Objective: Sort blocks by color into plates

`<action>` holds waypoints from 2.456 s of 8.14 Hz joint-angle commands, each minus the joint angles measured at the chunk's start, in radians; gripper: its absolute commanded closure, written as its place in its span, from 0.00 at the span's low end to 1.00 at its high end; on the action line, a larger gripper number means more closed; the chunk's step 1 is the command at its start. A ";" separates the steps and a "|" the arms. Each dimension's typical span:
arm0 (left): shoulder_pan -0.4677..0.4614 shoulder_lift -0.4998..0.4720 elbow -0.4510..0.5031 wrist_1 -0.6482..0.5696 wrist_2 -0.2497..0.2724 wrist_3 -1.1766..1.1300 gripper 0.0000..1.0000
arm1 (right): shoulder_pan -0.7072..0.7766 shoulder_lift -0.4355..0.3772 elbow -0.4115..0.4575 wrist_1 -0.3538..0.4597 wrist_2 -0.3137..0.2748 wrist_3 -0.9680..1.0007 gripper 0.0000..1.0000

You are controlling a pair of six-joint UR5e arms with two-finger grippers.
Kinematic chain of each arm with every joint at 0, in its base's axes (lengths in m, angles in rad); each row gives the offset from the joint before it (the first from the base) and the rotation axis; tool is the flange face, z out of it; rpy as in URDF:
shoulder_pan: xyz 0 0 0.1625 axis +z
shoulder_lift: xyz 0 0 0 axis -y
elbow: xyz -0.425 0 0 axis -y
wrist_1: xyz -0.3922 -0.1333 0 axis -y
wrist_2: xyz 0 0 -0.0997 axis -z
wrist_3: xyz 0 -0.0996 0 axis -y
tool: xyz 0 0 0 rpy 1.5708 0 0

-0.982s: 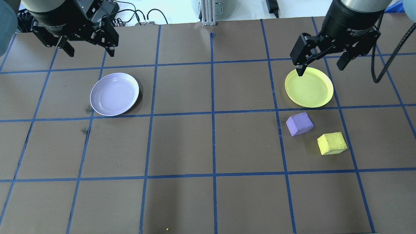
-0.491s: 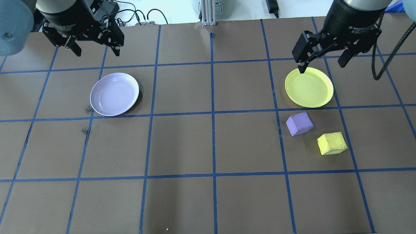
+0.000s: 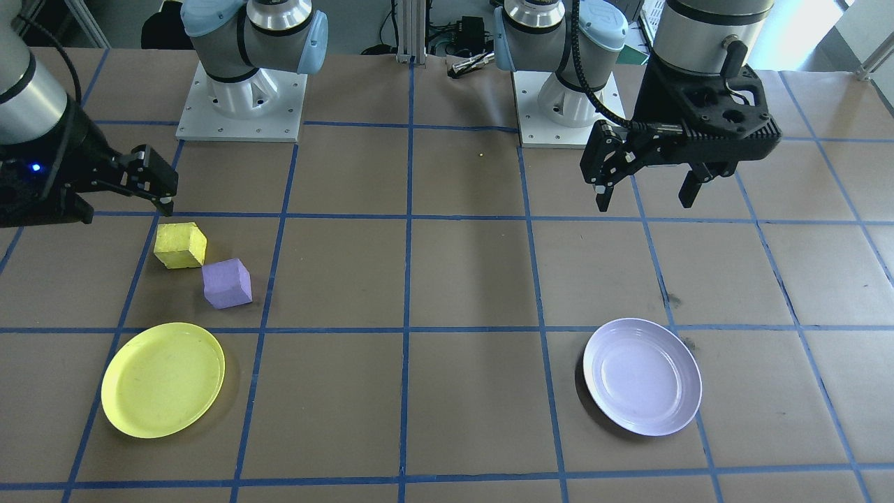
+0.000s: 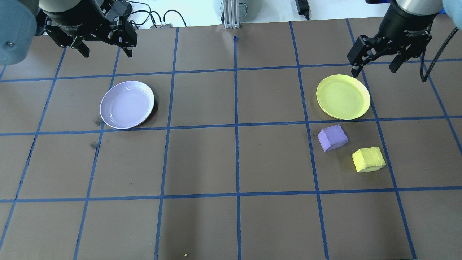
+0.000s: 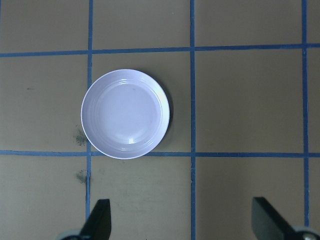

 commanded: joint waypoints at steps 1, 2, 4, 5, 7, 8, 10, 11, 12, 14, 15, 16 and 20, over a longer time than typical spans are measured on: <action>-0.004 0.049 -0.005 -0.002 -0.002 -0.003 0.00 | -0.055 0.022 0.190 -0.191 -0.035 -0.107 0.00; -0.004 0.039 -0.008 0.005 -0.005 -0.013 0.00 | -0.080 0.010 0.290 -0.276 -0.082 -0.116 0.00; -0.003 0.043 -0.024 -0.005 -0.005 -0.012 0.00 | -0.165 -0.010 0.456 -0.392 -0.080 -0.185 0.00; 0.000 0.051 -0.025 -0.004 -0.023 -0.018 0.00 | -0.186 -0.007 0.534 -0.407 -0.078 -0.188 0.00; 0.006 0.034 -0.031 0.004 -0.045 -0.018 0.00 | -0.189 0.048 0.624 -0.519 -0.138 -0.188 0.00; 0.003 0.027 -0.030 0.004 -0.045 -0.016 0.00 | -0.189 0.095 0.621 -0.515 -0.130 -0.188 0.00; 0.005 0.027 -0.033 -0.005 -0.031 -0.007 0.00 | -0.189 0.120 0.618 -0.531 -0.138 -0.185 0.12; 0.005 0.022 -0.033 -0.007 -0.030 -0.007 0.00 | -0.189 0.120 0.616 -0.528 -0.139 -0.170 0.49; 0.005 0.011 -0.033 -0.005 -0.034 -0.007 0.00 | -0.189 0.119 0.612 -0.521 -0.141 -0.146 0.71; 0.005 0.016 -0.034 -0.017 -0.027 -0.006 0.00 | -0.189 0.113 0.526 -0.442 -0.136 -0.110 0.75; 0.005 0.017 -0.034 -0.025 -0.027 -0.006 0.00 | -0.183 0.111 0.398 -0.316 -0.129 -0.104 0.75; 0.005 0.004 -0.034 -0.016 -0.027 -0.004 0.00 | -0.171 0.137 0.253 -0.204 -0.110 -0.039 0.74; 0.006 -0.007 -0.033 -0.010 -0.033 -0.006 0.00 | -0.014 0.419 -0.072 -0.209 -0.095 0.036 0.66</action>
